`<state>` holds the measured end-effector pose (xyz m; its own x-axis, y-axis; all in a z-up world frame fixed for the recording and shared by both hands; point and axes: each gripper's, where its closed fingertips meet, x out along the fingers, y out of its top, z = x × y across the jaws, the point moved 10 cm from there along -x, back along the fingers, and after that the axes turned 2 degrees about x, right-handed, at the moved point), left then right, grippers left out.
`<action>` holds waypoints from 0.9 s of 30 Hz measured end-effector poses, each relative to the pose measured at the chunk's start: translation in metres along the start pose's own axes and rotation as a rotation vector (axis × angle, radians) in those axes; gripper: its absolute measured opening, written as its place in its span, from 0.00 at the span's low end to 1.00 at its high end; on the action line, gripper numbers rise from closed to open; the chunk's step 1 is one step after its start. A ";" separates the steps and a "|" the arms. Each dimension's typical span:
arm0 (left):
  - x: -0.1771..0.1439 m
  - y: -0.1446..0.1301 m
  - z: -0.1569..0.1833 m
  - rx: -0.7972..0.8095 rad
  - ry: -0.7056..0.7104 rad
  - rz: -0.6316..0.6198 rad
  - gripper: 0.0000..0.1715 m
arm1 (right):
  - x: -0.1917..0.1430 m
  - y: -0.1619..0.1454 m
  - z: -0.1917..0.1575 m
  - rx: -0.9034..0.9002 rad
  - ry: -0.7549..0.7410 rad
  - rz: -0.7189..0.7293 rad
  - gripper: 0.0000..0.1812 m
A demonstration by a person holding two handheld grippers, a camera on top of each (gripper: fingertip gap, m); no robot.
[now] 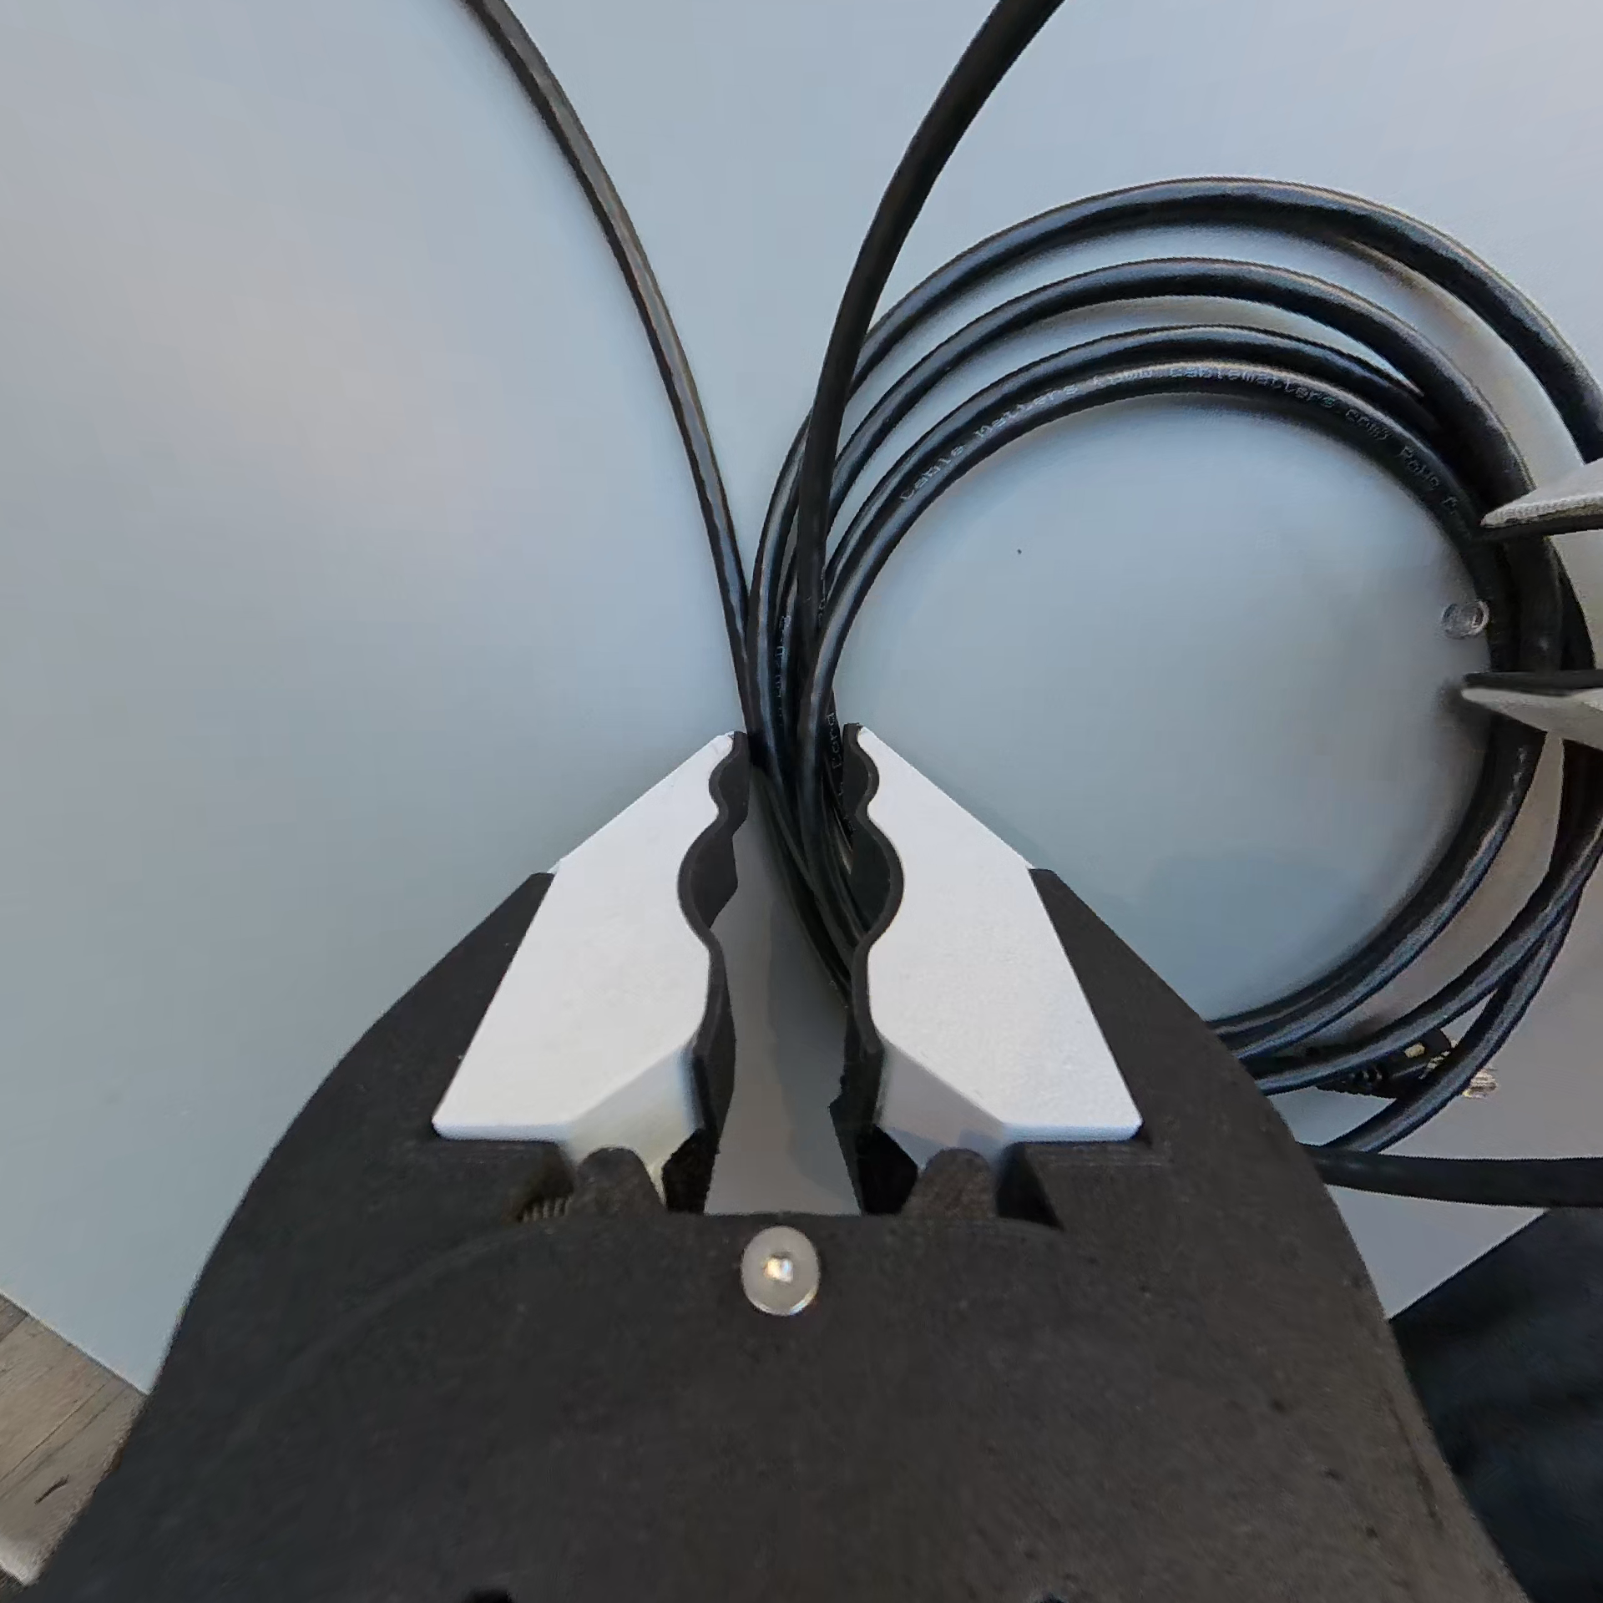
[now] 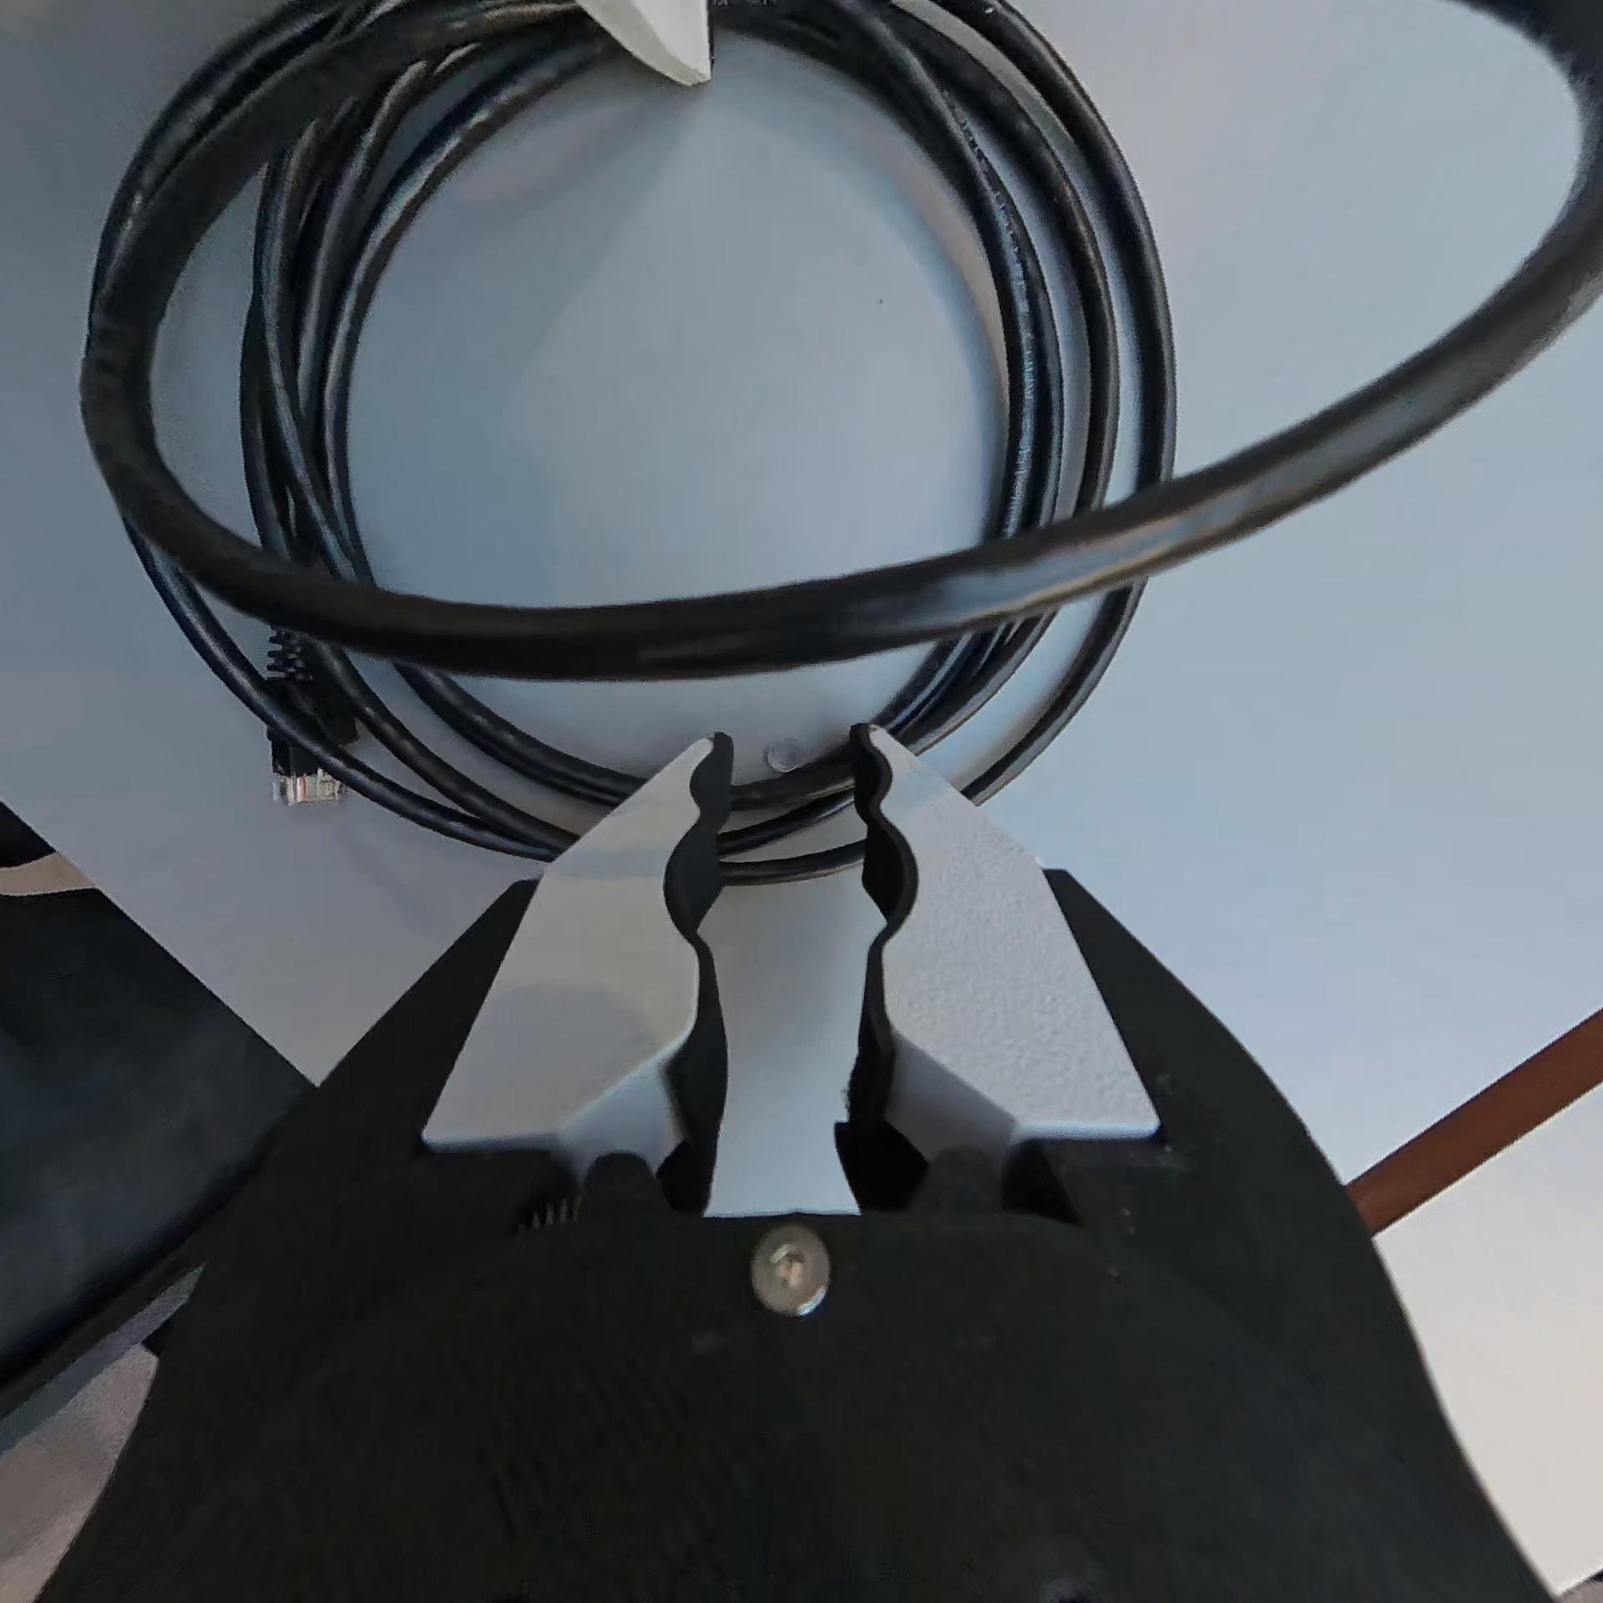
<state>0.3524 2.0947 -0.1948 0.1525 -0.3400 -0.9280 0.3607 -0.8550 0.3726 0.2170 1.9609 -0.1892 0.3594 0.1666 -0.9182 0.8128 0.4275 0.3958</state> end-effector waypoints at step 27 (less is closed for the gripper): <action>0.000 0.000 0.001 -0.016 0.000 0.008 0.11 | -0.005 0.007 0.007 -0.158 0.108 -0.012 0.02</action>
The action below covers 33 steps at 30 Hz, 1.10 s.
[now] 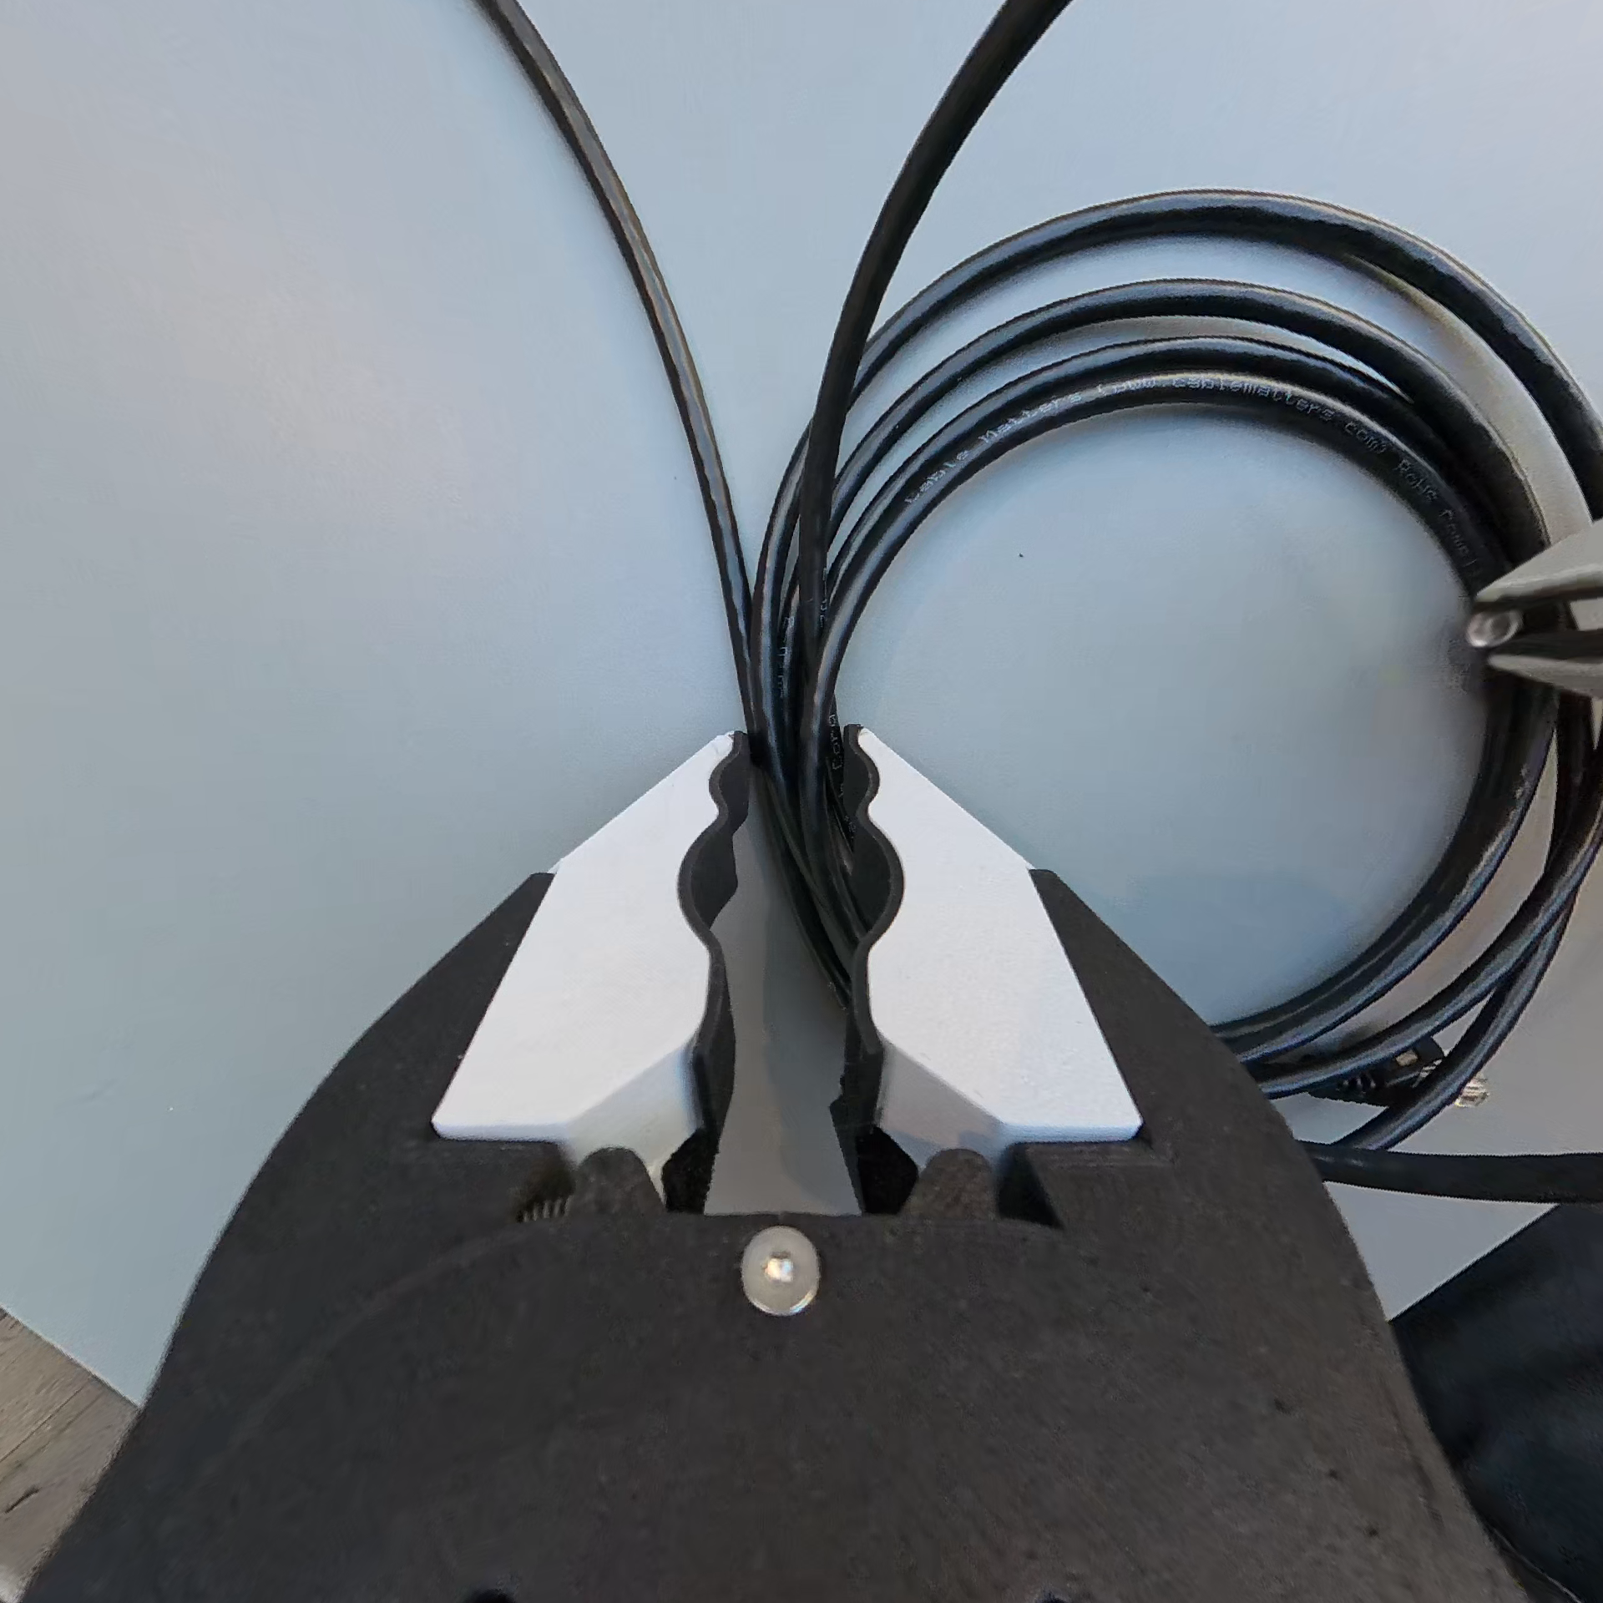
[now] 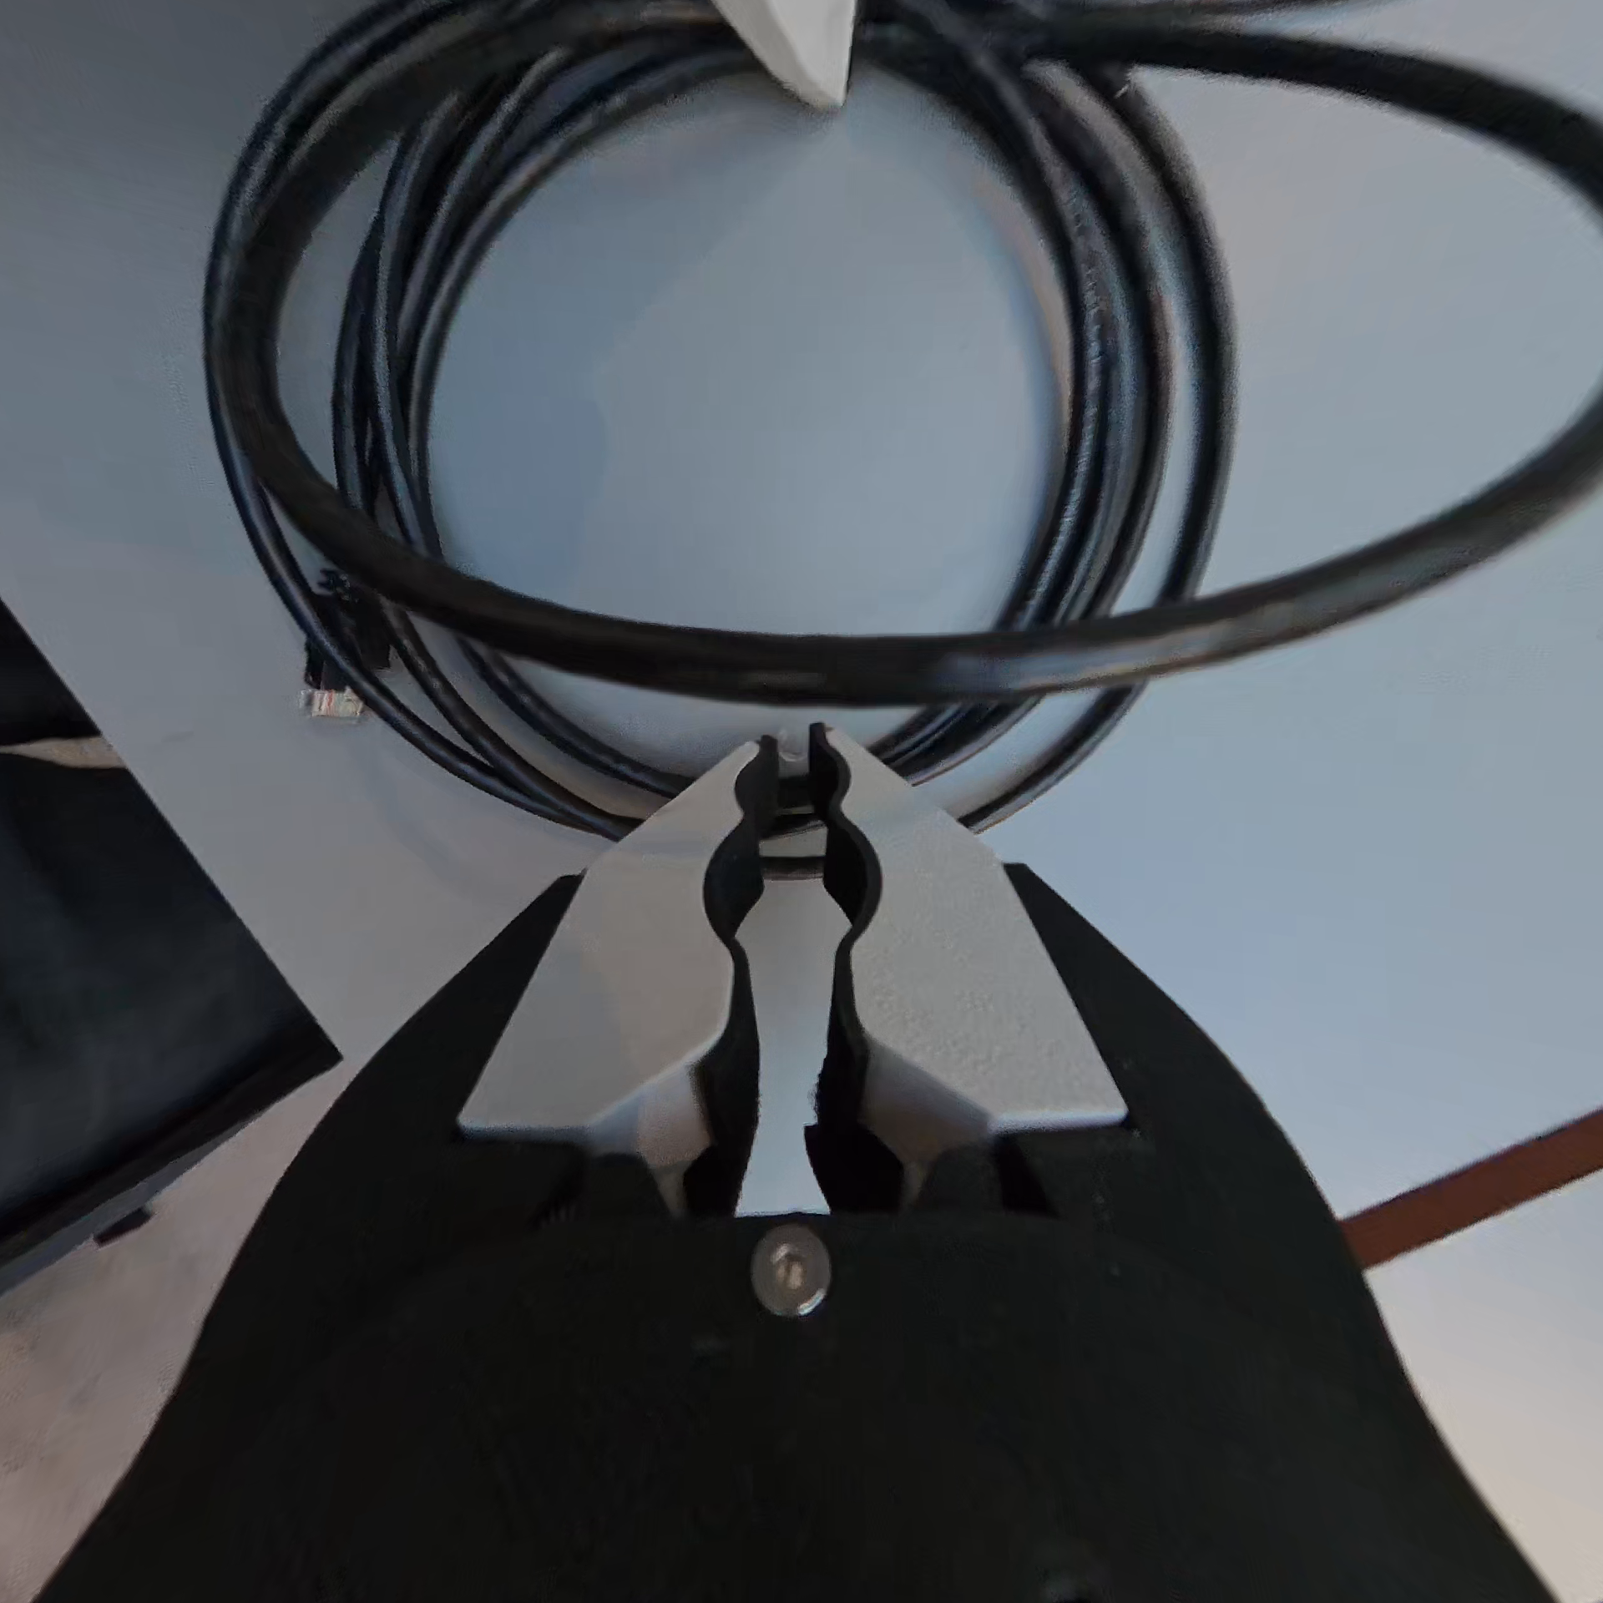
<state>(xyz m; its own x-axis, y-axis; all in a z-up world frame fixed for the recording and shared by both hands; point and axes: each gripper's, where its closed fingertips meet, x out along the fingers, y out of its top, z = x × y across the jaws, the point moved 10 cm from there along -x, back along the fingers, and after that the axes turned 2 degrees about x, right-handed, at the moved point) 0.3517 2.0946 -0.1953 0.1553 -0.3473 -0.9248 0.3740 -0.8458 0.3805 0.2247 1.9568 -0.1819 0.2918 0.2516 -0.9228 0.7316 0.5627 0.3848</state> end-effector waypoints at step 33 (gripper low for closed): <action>-0.008 -0.020 0.002 -0.066 0.057 -0.023 0.12 | -0.005 -0.018 -0.016 1.072 -0.260 0.014 0.43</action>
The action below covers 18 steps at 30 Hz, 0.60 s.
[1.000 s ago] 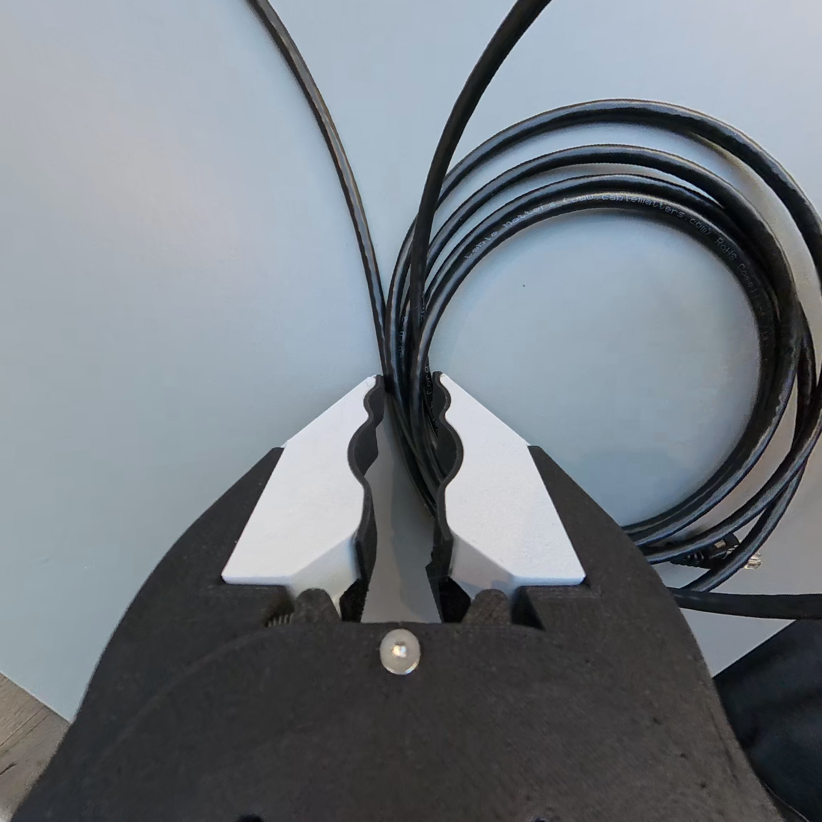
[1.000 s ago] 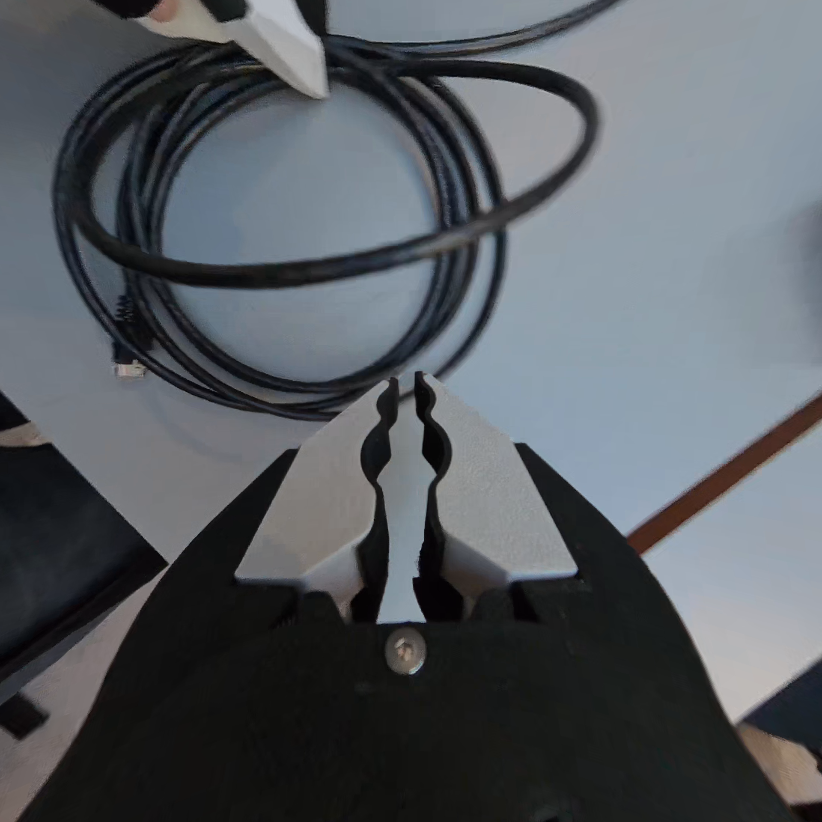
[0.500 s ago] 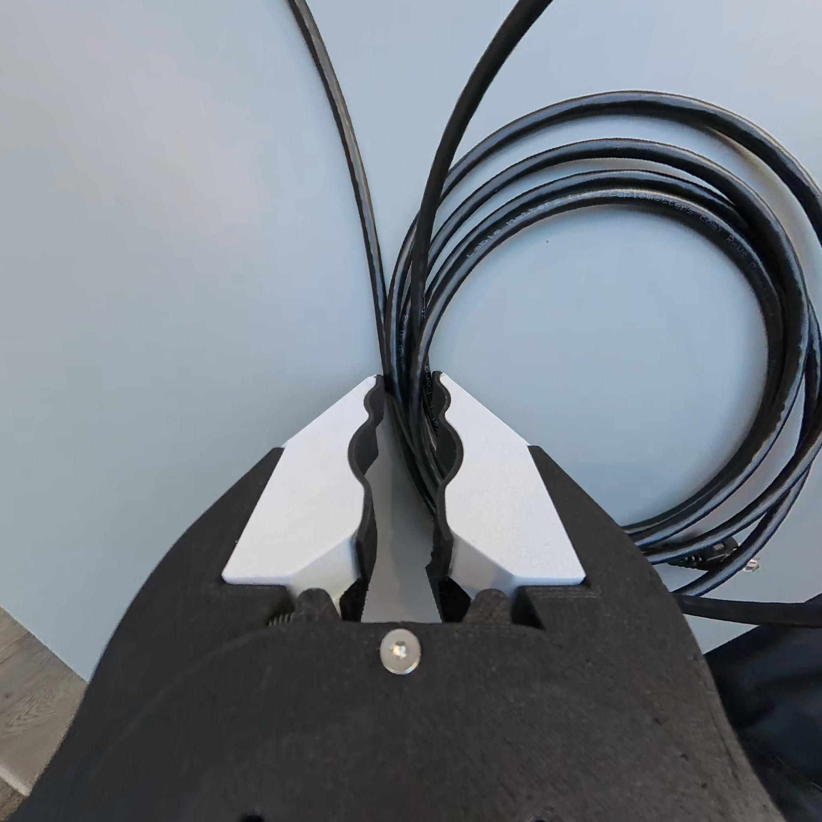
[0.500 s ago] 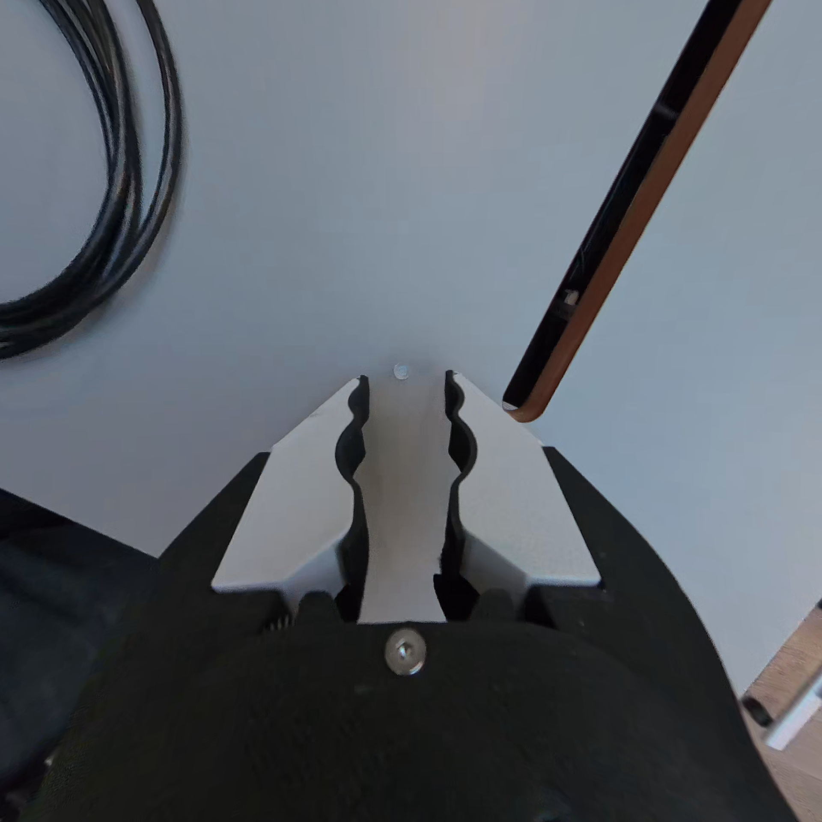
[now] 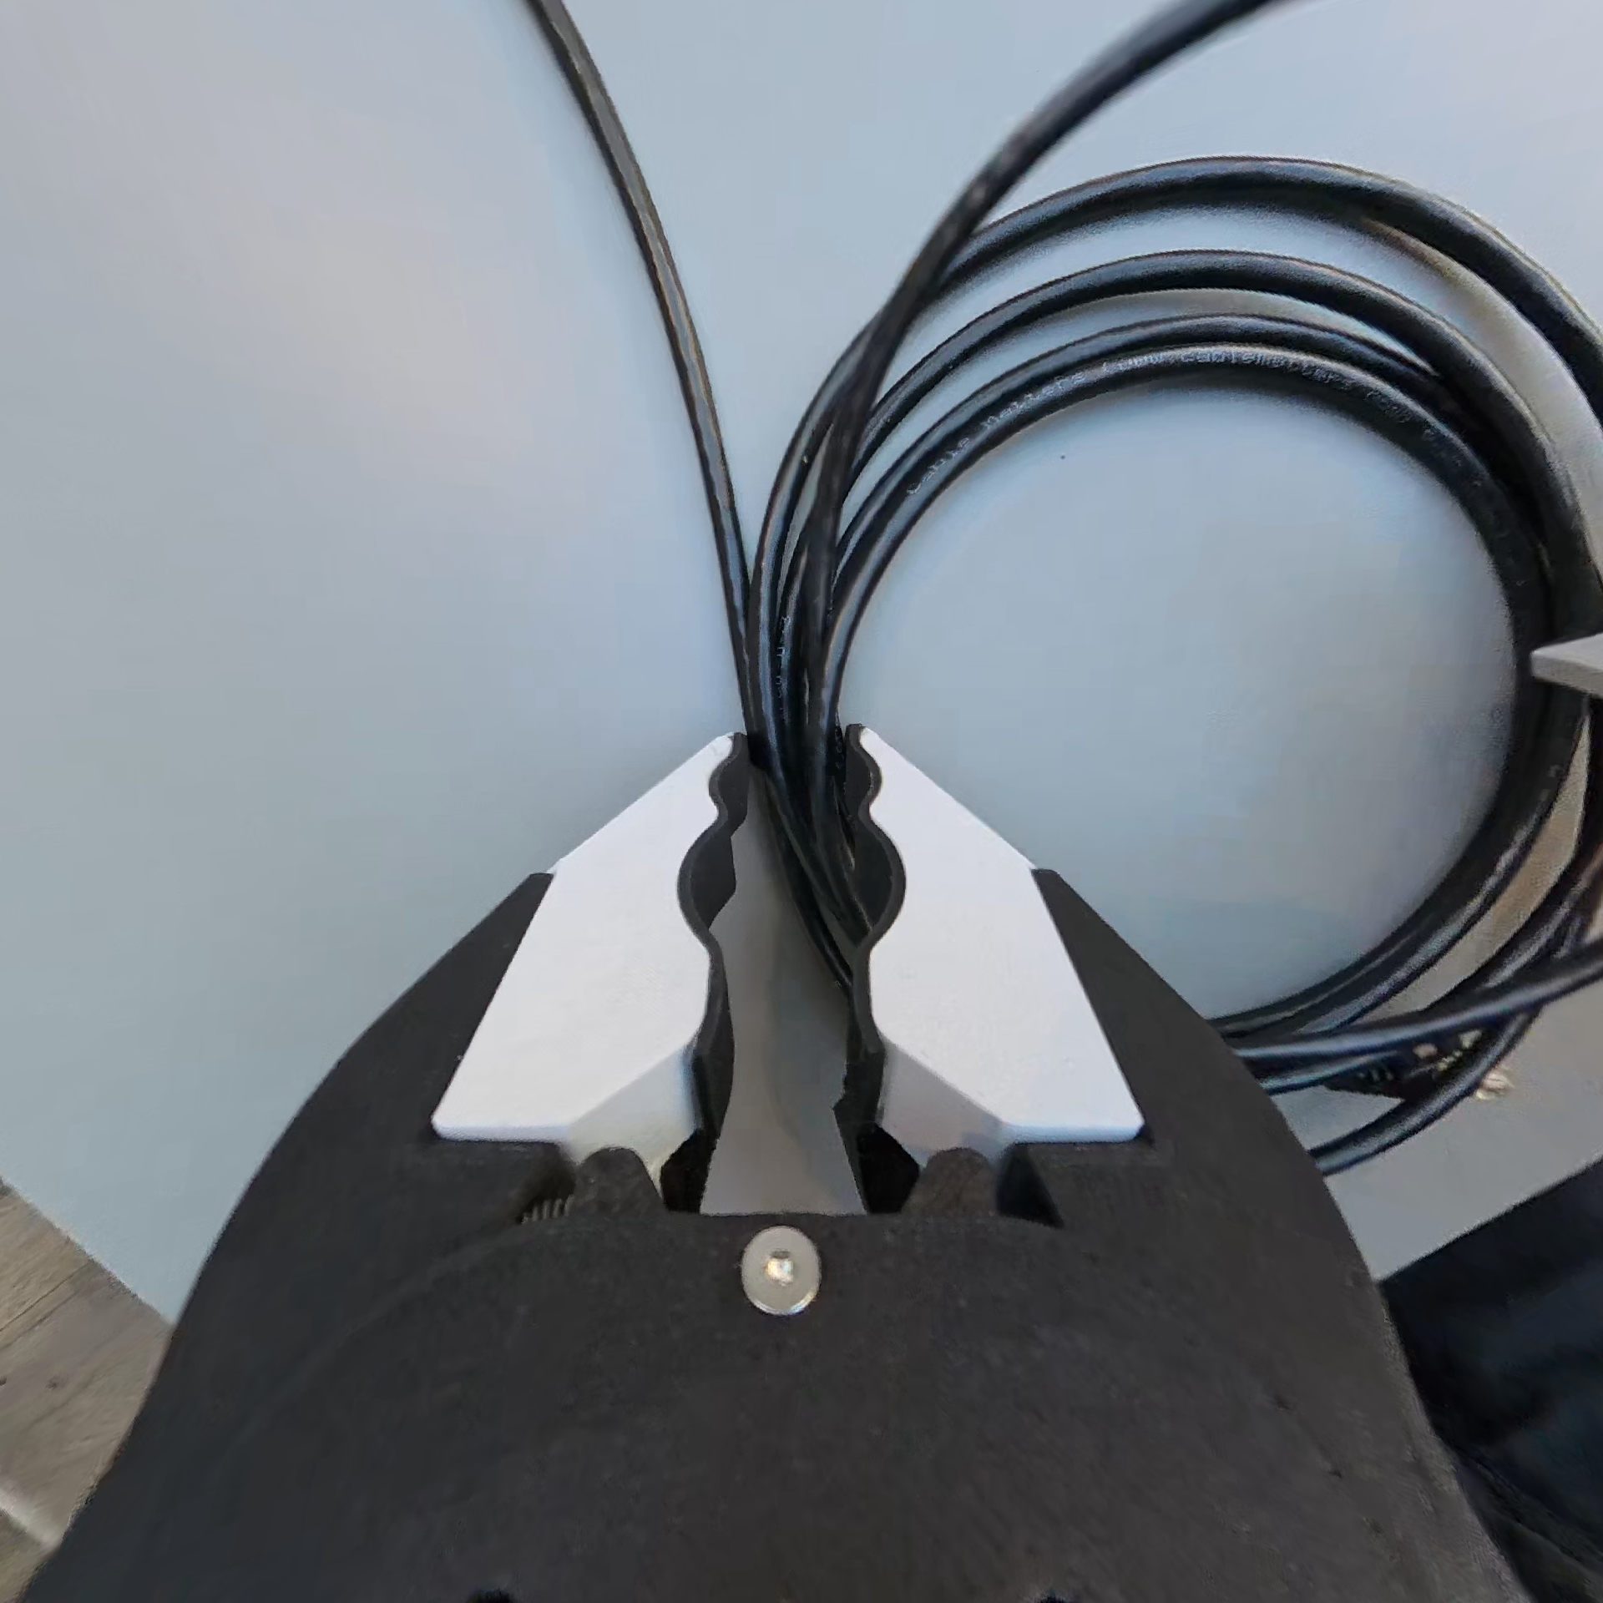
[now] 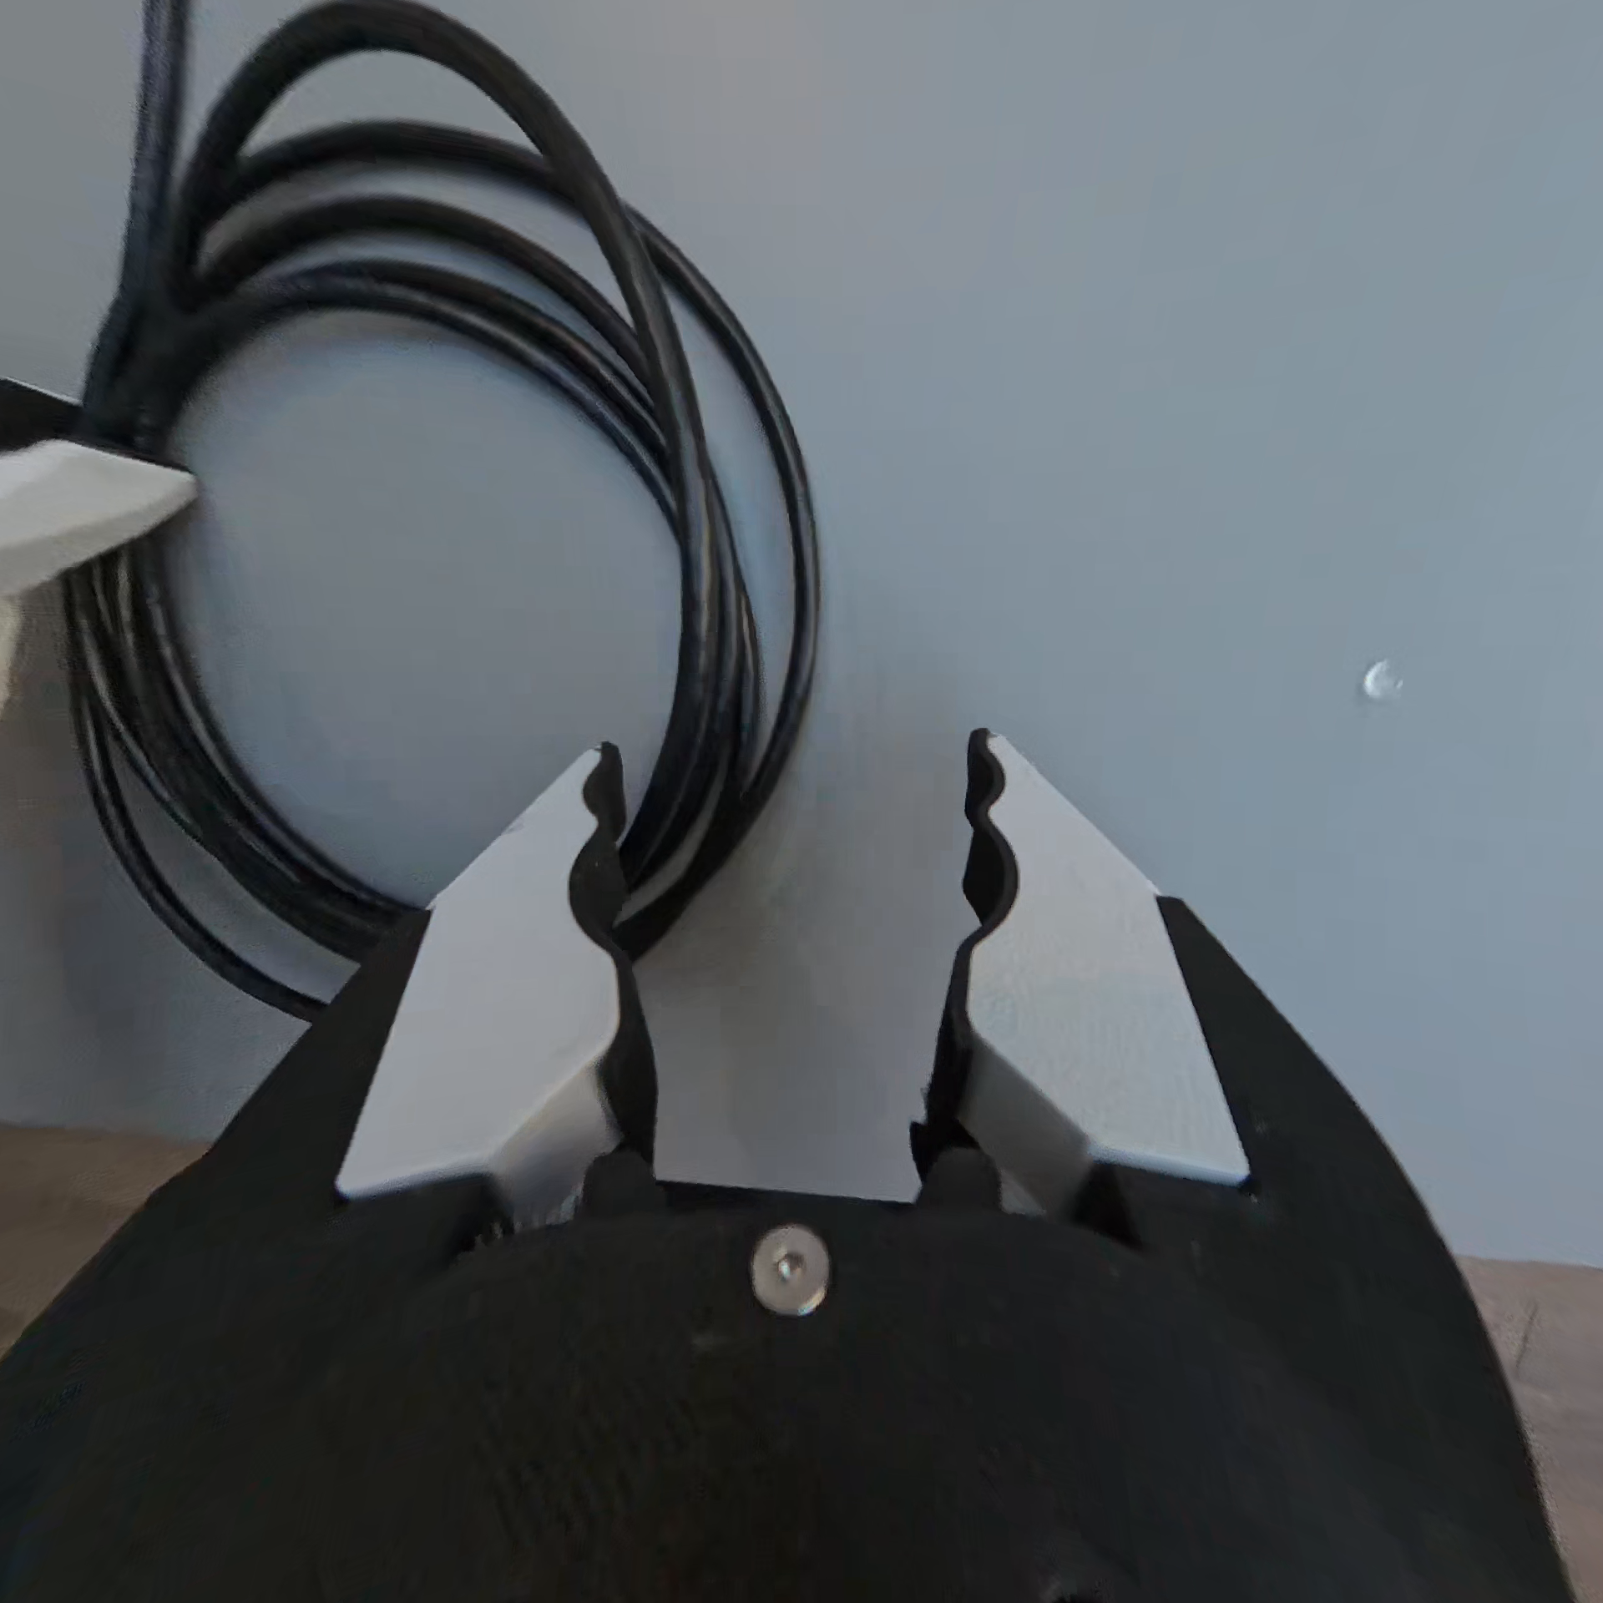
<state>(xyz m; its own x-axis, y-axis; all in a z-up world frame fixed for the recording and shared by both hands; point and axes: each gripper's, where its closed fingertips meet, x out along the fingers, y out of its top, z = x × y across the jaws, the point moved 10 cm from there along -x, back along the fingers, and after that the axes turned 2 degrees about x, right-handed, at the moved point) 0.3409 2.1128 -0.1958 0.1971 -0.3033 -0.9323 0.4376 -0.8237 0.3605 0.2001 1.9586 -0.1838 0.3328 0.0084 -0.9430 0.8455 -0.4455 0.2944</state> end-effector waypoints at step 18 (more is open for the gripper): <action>-0.014 -0.078 -0.013 -0.877 -0.562 0.029 0.05 | 0.061 0.126 -0.070 -0.762 0.143 -0.121 0.05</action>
